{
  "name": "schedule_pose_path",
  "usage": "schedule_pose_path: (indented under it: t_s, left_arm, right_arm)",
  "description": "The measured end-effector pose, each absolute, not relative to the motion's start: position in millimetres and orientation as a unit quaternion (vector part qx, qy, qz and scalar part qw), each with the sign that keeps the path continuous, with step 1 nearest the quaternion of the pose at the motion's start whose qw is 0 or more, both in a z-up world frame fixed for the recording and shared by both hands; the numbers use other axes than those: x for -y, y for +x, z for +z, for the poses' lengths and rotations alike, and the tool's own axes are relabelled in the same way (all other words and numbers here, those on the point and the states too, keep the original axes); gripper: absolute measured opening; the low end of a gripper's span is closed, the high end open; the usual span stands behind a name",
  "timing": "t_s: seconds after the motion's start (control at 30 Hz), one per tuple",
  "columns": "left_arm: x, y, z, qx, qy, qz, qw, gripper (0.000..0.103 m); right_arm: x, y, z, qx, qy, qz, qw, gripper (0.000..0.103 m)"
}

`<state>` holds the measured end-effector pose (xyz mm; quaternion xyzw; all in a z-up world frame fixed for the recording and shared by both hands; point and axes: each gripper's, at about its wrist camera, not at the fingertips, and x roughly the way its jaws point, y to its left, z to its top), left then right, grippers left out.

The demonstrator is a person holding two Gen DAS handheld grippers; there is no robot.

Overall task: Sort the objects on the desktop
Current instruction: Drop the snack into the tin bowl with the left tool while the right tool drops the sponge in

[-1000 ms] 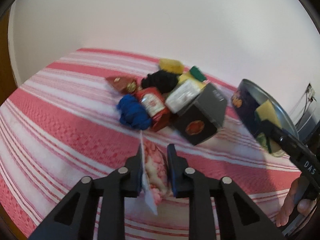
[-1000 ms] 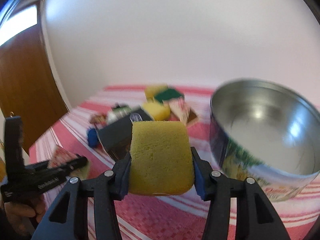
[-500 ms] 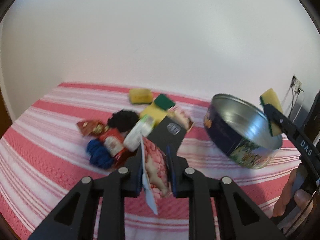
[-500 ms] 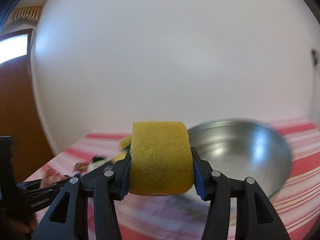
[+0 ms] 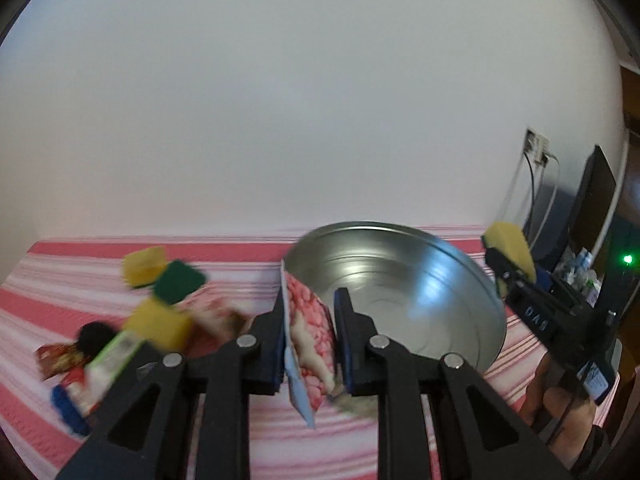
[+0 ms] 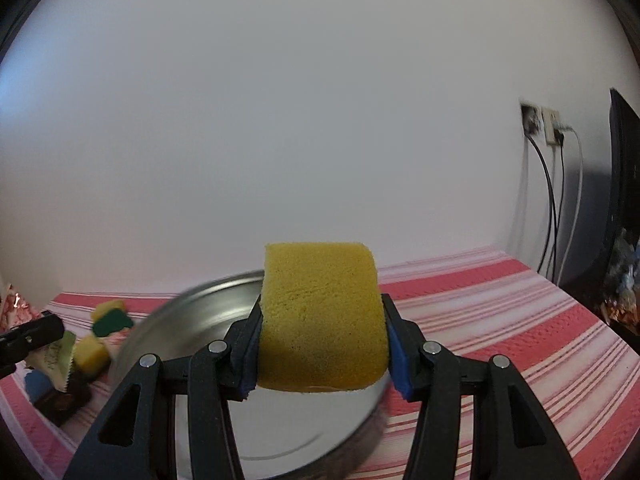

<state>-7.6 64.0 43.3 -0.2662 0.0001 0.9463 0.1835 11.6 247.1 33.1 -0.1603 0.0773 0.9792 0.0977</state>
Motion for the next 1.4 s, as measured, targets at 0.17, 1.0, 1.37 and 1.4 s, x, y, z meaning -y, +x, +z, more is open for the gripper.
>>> schedule_pose_path:
  t_s: [0.17, 1.0, 1.37, 1.4]
  left_arm:
    - [-112, -29, 28, -0.019, -0.280, 0.938, 0.204, 0.019]
    - [-123, -35, 5, -0.028, -0.221, 0.962, 0.156, 0.102]
    - [-115, -30, 7, -0.036, -0.204, 0.969, 0.133, 0.102]
    - [-113, -29, 8, -0.036, -0.201, 0.971, 0.127, 0.102]
  right_arm:
    - [-264, 18, 16, -0.066, -0.181, 0.975, 0.113, 0.054]
    - [-270, 23, -7, -0.106, -0.174, 0.972, 0.119, 0.083]
    - [-263, 42, 4, -0.077, -0.089, 0.983, 0.138, 0.083]
    - [-260, 45, 5, -0.073, -0.079, 0.984, 0.140, 0.083]
